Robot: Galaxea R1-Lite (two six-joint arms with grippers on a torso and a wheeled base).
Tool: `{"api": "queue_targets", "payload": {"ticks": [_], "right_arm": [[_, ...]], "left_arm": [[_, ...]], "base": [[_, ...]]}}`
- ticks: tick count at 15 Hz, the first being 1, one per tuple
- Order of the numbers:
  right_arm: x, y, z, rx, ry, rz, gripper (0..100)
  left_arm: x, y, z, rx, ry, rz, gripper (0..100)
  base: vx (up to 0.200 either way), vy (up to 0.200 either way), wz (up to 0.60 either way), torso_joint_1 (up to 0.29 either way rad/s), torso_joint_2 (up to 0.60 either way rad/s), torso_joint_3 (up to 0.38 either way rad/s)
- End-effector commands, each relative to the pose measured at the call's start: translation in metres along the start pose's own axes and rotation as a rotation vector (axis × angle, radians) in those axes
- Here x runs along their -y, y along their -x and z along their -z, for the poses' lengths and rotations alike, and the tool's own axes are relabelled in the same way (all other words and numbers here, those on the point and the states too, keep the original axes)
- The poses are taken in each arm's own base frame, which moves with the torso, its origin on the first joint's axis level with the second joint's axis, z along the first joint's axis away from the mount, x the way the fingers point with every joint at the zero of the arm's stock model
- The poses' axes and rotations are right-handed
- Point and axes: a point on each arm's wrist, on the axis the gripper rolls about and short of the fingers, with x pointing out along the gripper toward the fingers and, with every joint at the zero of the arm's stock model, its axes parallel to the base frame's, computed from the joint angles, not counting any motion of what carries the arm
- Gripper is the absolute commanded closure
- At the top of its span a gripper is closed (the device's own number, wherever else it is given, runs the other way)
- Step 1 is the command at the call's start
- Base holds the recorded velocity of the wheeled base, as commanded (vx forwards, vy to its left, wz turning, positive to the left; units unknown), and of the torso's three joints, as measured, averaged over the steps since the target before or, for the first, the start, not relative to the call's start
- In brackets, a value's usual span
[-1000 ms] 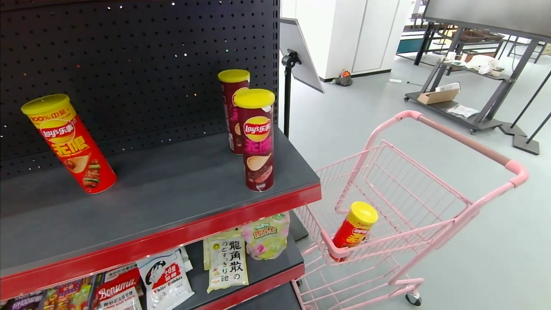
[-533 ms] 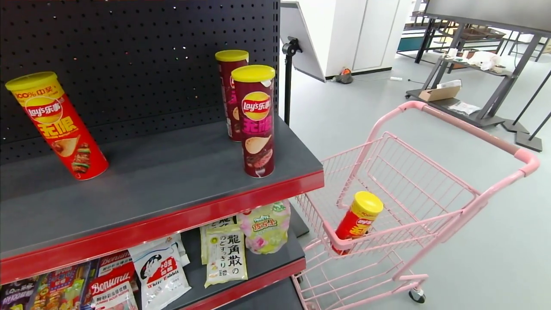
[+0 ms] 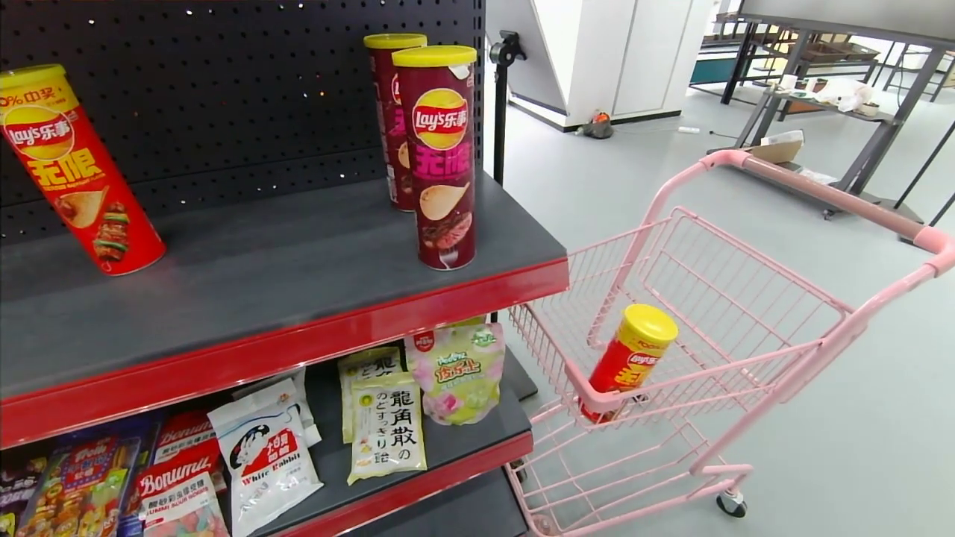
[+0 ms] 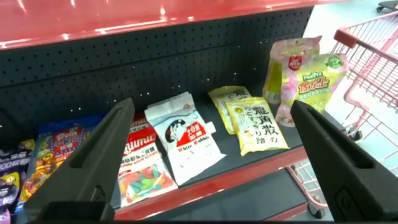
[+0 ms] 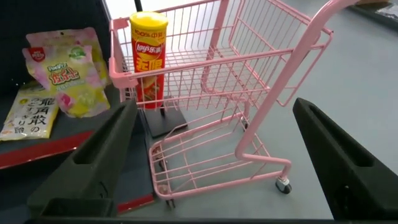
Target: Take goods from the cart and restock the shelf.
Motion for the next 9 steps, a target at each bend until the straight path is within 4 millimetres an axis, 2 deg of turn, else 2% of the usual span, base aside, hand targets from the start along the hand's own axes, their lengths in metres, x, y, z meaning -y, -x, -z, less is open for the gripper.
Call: {"api": "queue_targets", "payload": {"ticks": [1,2,3,4,5,7,8,9], "right_arm": [[0.000,-0.002,-0.001,-0.034,-0.005,-0.001,0],[0.000,-0.007,-0.013,-0.063,-0.006,-0.019,0],[0.000,-0.011,-0.037,-0.063,-0.017,-0.028,0],[0.002,-0.053,-0.114,-0.143,-0.165,-0.015,0],[0.001,-0.080,-0.125,-0.221,-0.173,-0.052,0],[-0.007,-0.135,-0.127,-0.282,-0.100,-0.129,0],[-0.013,-0.206,-0.108,-0.263,-0.107,-0.135,0],[-0.017,-0.230,-0.083,-0.281,-0.110,-0.145,0]], "left_arm": [[0.000,0.000,0.000,0.000,0.000,-0.001,0],[0.000,0.000,0.000,0.000,0.000,-0.001,0],[0.000,0.000,0.000,0.000,-0.001,-0.001,0],[0.000,0.000,0.000,0.000,0.000,-0.001,0],[0.000,0.000,0.000,0.000,0.000,-0.001,0],[0.000,0.000,0.000,0.000,0.000,-0.001,0],[0.000,0.000,0.000,0.000,0.000,-0.001,0],[0.000,0.000,0.000,0.000,0.000,-0.001,0]], "base": [[0.000,0.000,0.00,-0.022,0.07,0.056],[0.000,0.000,0.00,0.000,0.00,0.000],[0.000,0.000,0.00,0.000,0.00,0.000],[0.000,0.000,0.00,0.000,0.00,0.000],[0.000,0.000,0.00,0.000,0.00,0.000],[0.000,0.000,0.00,0.001,0.00,0.033],[0.000,0.000,0.00,0.000,0.00,0.000],[0.000,0.000,0.00,0.000,0.00,0.000]]}}
